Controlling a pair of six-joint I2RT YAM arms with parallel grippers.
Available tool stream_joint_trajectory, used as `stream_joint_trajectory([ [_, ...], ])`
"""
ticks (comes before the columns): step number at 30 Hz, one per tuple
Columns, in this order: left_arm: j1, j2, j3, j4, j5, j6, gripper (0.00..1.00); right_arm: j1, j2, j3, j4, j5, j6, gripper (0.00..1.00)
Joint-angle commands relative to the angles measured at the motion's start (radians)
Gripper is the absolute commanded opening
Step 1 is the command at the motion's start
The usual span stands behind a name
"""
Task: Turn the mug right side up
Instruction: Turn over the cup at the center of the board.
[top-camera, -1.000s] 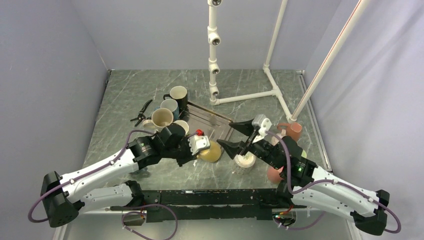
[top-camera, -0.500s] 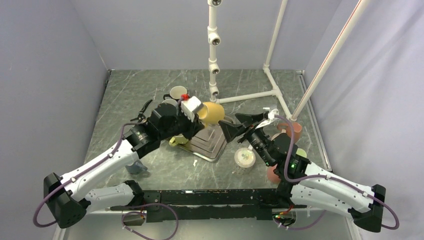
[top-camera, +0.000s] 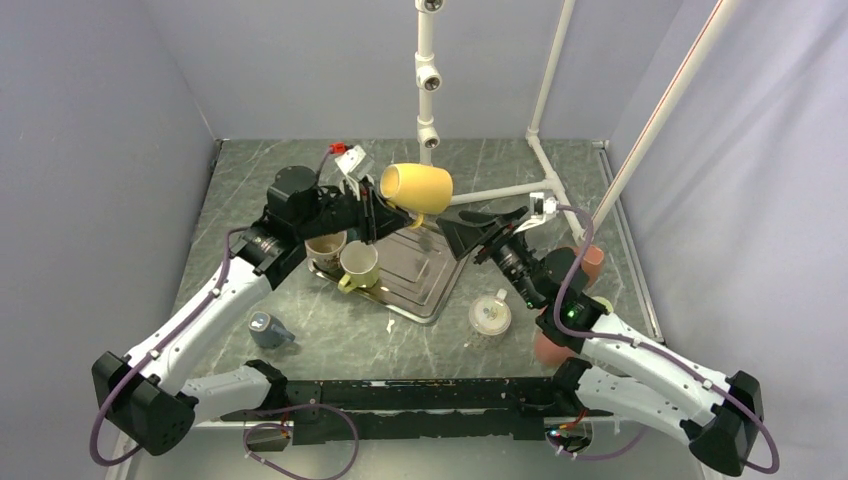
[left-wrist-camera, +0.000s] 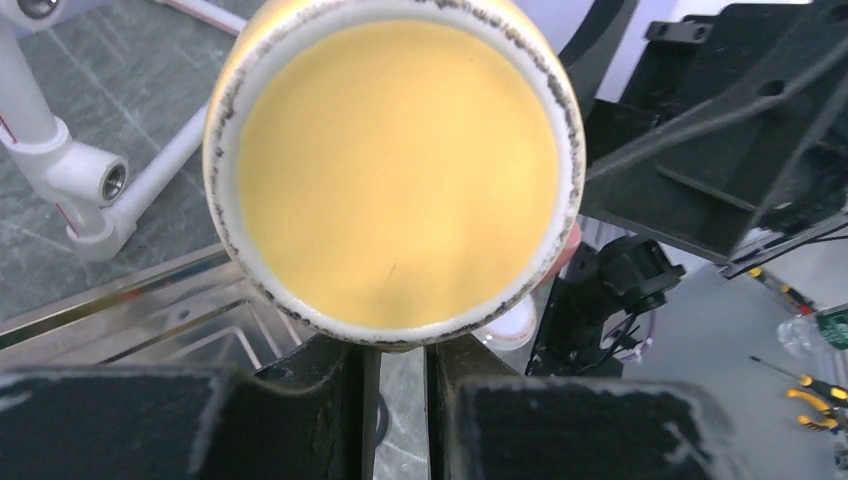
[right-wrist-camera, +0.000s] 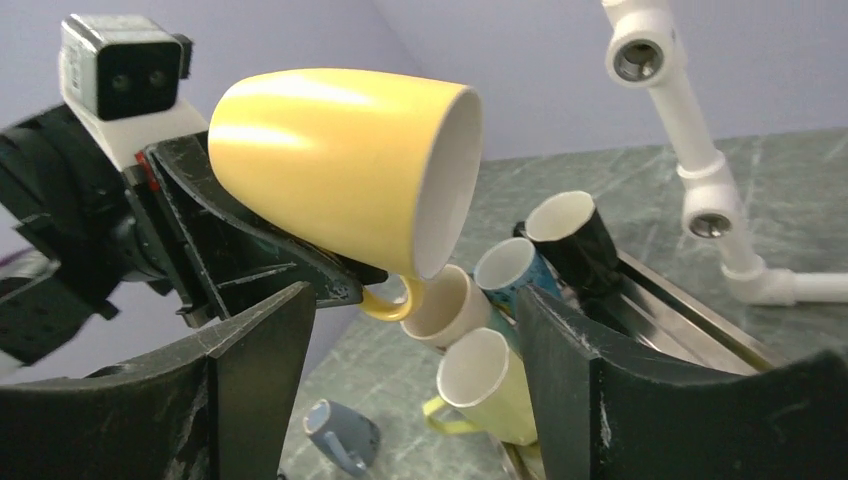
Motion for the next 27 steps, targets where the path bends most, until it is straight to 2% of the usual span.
stream_joint_trajectory([
  [1,0.026,-0.012,0.073,0.224,0.181,-0.111,0.03,-0.070,0.023,-0.007,0.214,-0.222,0.110,0.75],
  [6,0.026,-0.004,0.081,0.278,0.243,-0.180,0.03,-0.104,0.071,0.026,0.328,-0.423,0.132,0.69],
  [12,0.026,-0.013,0.065,0.404,0.314,-0.254,0.03,-0.115,0.116,0.026,0.390,-0.454,0.213,0.64],
  [17,0.026,-0.014,0.028,0.540,0.415,-0.335,0.03,-0.122,0.141,0.038,0.441,-0.479,0.252,0.51],
  [22,0.025,-0.024,0.023,0.562,0.463,-0.352,0.03,-0.133,0.188,0.032,0.596,-0.537,0.322,0.37],
  [27,0.024,-0.032,0.021,0.545,0.474,-0.347,0.03,-0.137,0.229,0.040,0.703,-0.582,0.372,0.36],
])
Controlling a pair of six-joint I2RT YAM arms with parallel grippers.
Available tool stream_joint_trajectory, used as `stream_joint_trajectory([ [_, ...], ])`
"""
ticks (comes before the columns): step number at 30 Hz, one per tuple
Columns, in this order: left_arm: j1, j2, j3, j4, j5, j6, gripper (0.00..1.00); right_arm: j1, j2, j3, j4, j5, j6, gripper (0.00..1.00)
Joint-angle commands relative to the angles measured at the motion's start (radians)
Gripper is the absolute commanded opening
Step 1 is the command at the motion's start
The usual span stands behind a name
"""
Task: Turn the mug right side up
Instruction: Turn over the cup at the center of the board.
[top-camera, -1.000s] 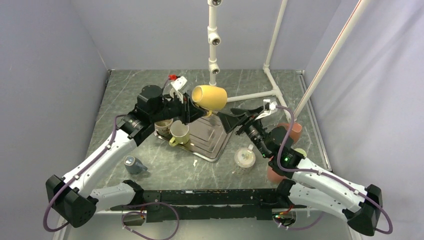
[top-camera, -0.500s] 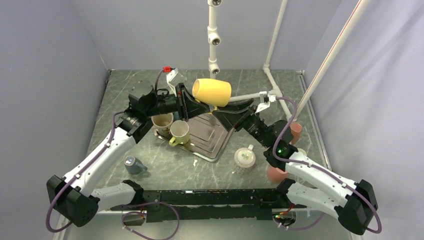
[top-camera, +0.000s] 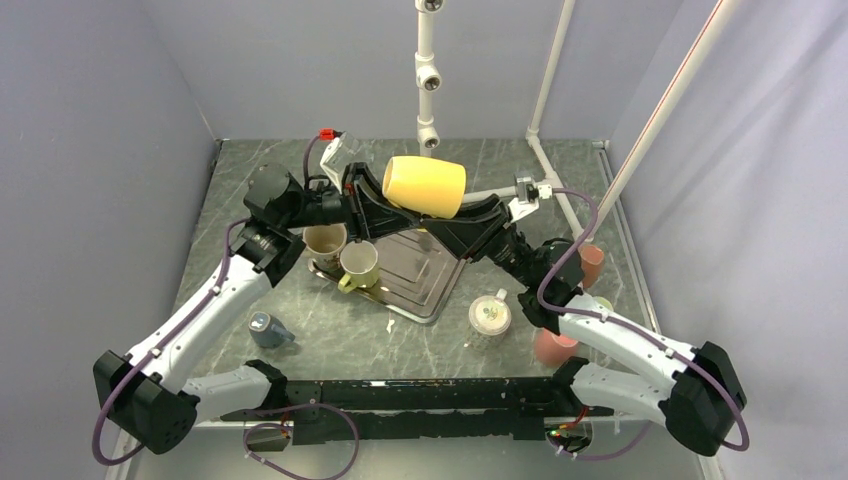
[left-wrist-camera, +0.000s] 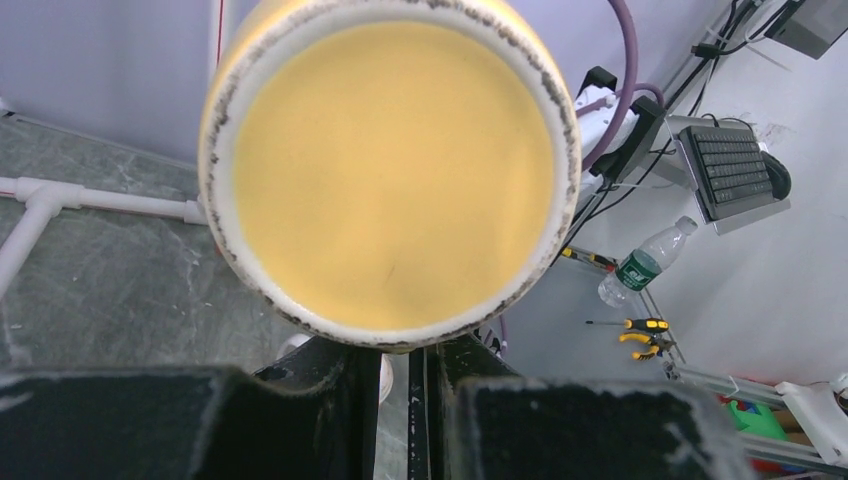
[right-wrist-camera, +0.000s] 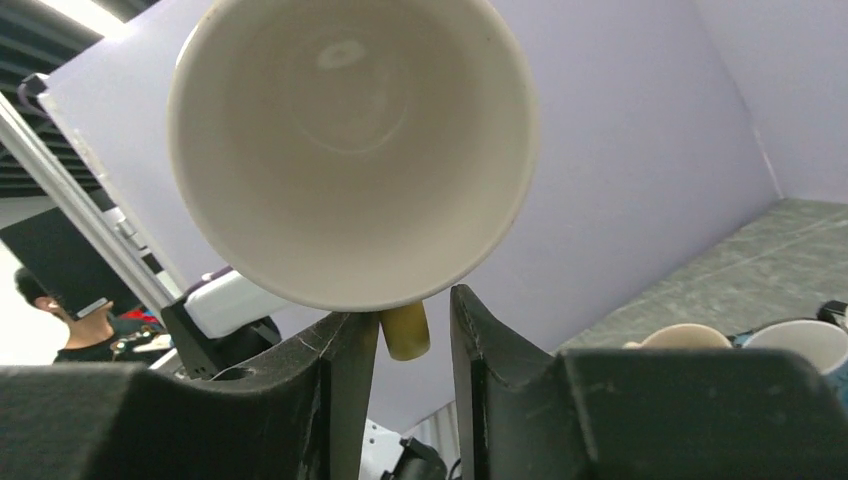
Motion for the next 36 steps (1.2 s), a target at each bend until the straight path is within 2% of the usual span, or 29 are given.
stream_joint_trajectory([
  [1,-0.005,-0.044,0.010,0.105,0.077,-0.020,0.03,-0.010,0.029,0.048,0.172,-0.050,0.065,0.36],
  [3,-0.006,-0.047,0.003,0.116,0.082,-0.028,0.03,-0.010,0.040,0.056,0.178,-0.055,0.071,0.34],
  [7,-0.006,-0.055,-0.004,0.103,0.089,-0.016,0.03,-0.010,0.053,0.088,0.178,-0.075,0.061,0.12],
  [9,-0.006,-0.062,-0.001,0.069,0.078,0.005,0.07,-0.012,0.053,0.102,0.172,-0.074,0.048,0.00],
  [11,-0.006,-0.068,0.005,0.023,0.067,0.033,0.14,-0.011,0.047,0.103,0.164,-0.064,0.027,0.00],
  [14,-0.006,-0.082,0.005,-0.034,0.033,0.075,0.34,-0.010,0.028,0.090,0.167,-0.031,-0.017,0.00],
  [18,-0.006,-0.102,-0.003,-0.098,-0.008,0.124,0.52,-0.011,0.002,0.070,0.172,0.002,-0.070,0.00],
  [24,-0.006,-0.127,-0.002,-0.237,-0.099,0.220,0.58,-0.011,-0.029,0.057,0.129,0.038,-0.130,0.00],
  [27,-0.005,-0.156,0.002,-0.373,-0.246,0.319,0.58,-0.011,-0.055,0.068,0.002,0.061,-0.199,0.00],
  [30,-0.005,-0.196,0.002,-0.522,-0.610,0.389,0.59,-0.011,-0.067,0.149,-0.263,0.072,-0.292,0.00],
  [32,-0.005,-0.214,-0.001,-0.608,-0.799,0.424,0.60,-0.011,-0.067,0.171,-0.377,0.092,-0.324,0.00],
  [36,-0.006,-0.242,-0.027,-0.684,-0.971,0.467,0.61,-0.013,-0.059,0.184,-0.505,0.148,-0.356,0.00],
])
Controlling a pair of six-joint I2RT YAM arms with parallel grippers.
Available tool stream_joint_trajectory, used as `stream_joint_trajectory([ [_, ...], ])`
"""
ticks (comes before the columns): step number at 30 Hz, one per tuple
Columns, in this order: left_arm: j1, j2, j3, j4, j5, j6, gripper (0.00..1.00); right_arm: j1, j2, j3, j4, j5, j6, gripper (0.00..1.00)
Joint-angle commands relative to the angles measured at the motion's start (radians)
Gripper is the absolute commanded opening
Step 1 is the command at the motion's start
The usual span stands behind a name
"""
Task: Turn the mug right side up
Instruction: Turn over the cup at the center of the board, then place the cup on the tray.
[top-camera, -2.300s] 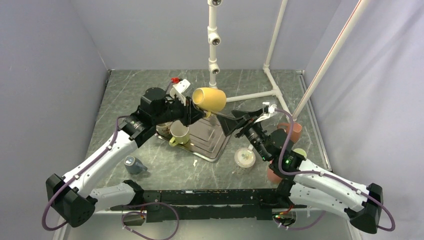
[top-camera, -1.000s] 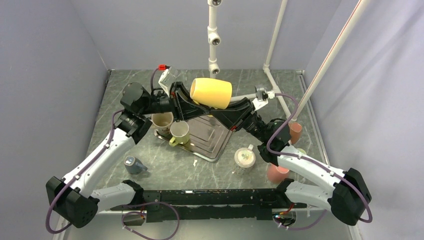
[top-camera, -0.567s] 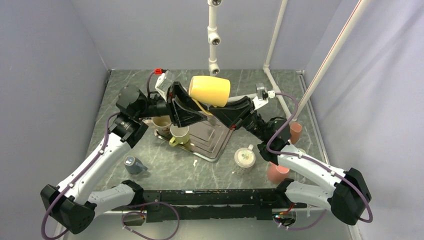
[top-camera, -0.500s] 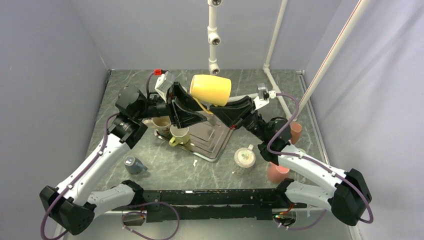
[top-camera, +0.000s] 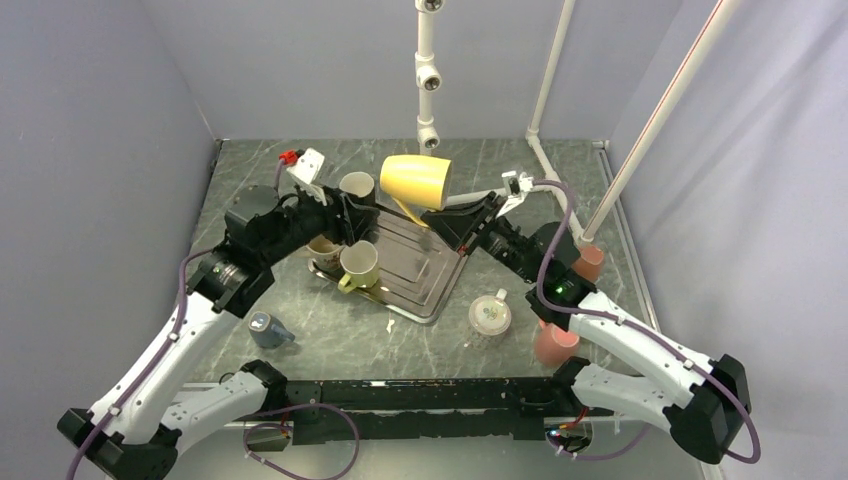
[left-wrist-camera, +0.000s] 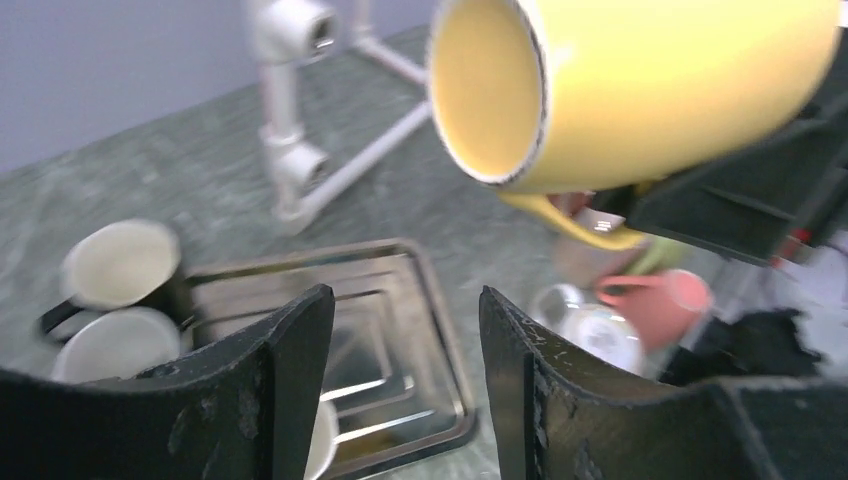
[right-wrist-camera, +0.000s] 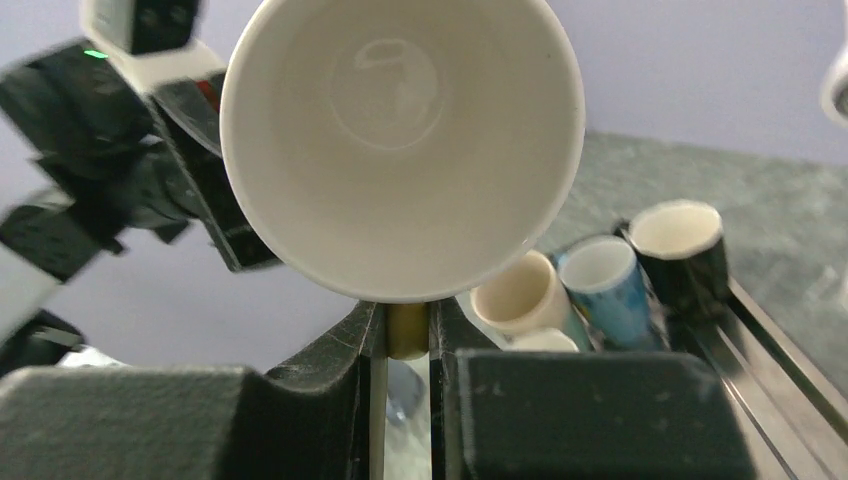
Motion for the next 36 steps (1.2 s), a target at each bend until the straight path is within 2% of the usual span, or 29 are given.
stream_joint_trajectory([
  [1,0.000,-0.036,-0.027,-0.135,-0.353,0.091,0.61,-0.005,-0.009,0.087,-0.172,0.096,-0.092,0.00],
  [7,0.000,-0.040,-0.029,-0.207,-0.567,0.066,0.64,-0.005,0.099,0.175,-0.445,0.150,-0.236,0.00],
  [14,0.000,-0.023,-0.041,-0.233,-0.678,0.101,0.65,-0.005,0.286,0.326,-0.709,0.146,-0.409,0.00],
  [20,0.000,-0.020,-0.030,-0.259,-0.628,0.127,0.62,0.000,0.468,0.480,-0.859,0.149,-0.411,0.00],
  [29,0.000,-0.074,-0.101,-0.218,-0.557,0.144,0.61,0.033,0.695,0.680,-0.970,0.179,-0.492,0.00],
  [36,0.000,-0.079,-0.083,-0.272,-0.606,0.144,0.61,0.049,0.814,0.788,-1.045,0.159,-0.612,0.00],
])
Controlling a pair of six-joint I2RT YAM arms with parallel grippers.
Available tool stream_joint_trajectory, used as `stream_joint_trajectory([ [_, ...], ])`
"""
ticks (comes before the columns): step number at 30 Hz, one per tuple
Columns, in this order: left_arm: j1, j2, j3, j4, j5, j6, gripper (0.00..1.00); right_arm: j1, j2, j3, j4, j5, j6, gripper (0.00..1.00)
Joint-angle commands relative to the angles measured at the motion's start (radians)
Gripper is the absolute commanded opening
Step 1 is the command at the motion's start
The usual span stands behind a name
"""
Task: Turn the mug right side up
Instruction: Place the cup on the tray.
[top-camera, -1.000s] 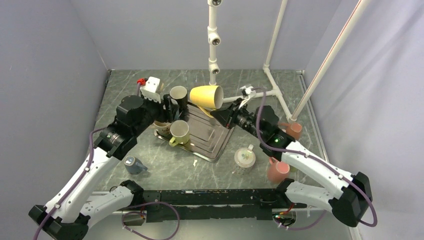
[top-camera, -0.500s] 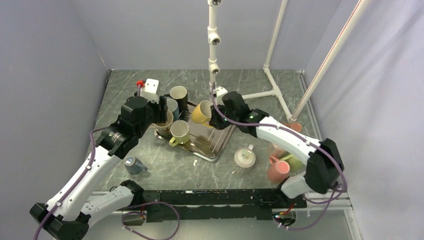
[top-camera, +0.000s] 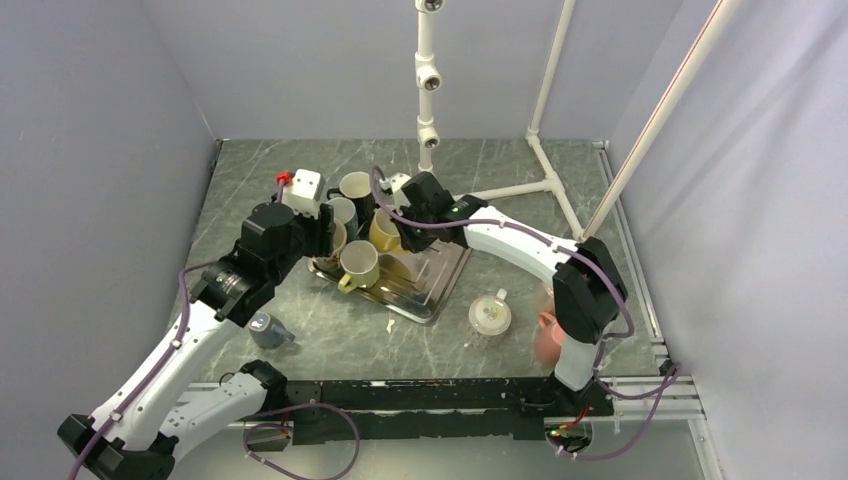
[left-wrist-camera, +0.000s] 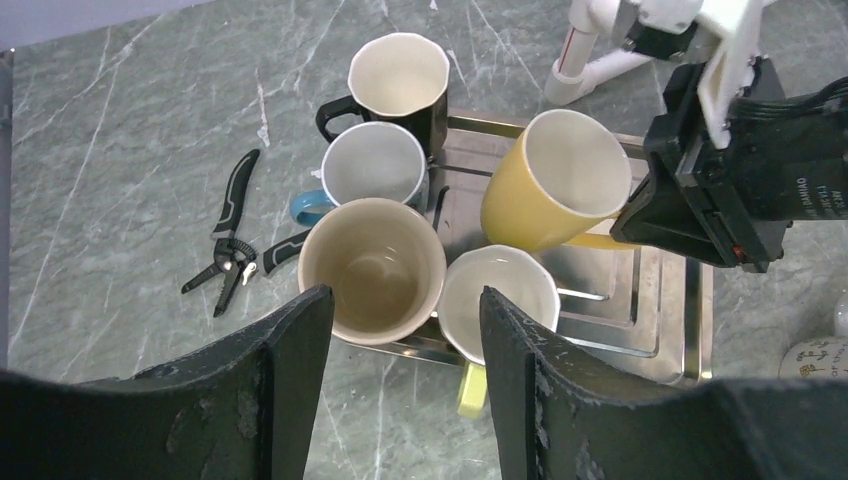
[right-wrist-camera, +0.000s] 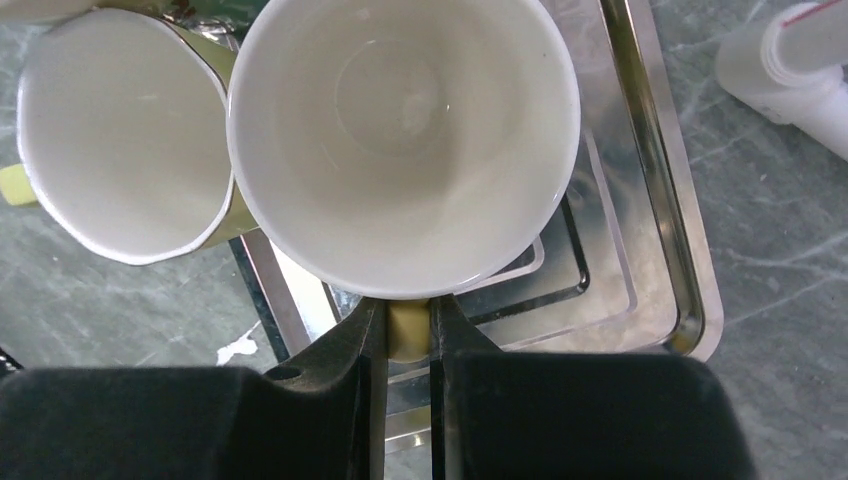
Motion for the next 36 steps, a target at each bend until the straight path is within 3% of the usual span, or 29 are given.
stream_joint_trajectory([
  [1,0.000,-0.021,0.019,-0.019,-0.042,0.012,0.61,0.016,0.040,0.130,-0.014,-0.006,-0.115,0.00],
  [14,0.001,-0.002,0.024,-0.073,-0.282,-0.053,0.72,0.028,0.135,0.188,-0.039,-0.081,-0.314,0.00],
  [26,0.002,-0.003,0.013,-0.065,-0.313,-0.061,0.73,0.051,0.234,0.294,-0.119,-0.019,-0.376,0.00],
  [31,0.003,0.001,0.012,-0.066,-0.316,-0.063,0.74,0.054,0.240,0.304,-0.105,-0.027,-0.360,0.19],
  [36,0.002,0.003,0.012,-0.067,-0.325,-0.061,0.74,0.054,0.256,0.321,-0.097,-0.031,-0.347,0.26],
])
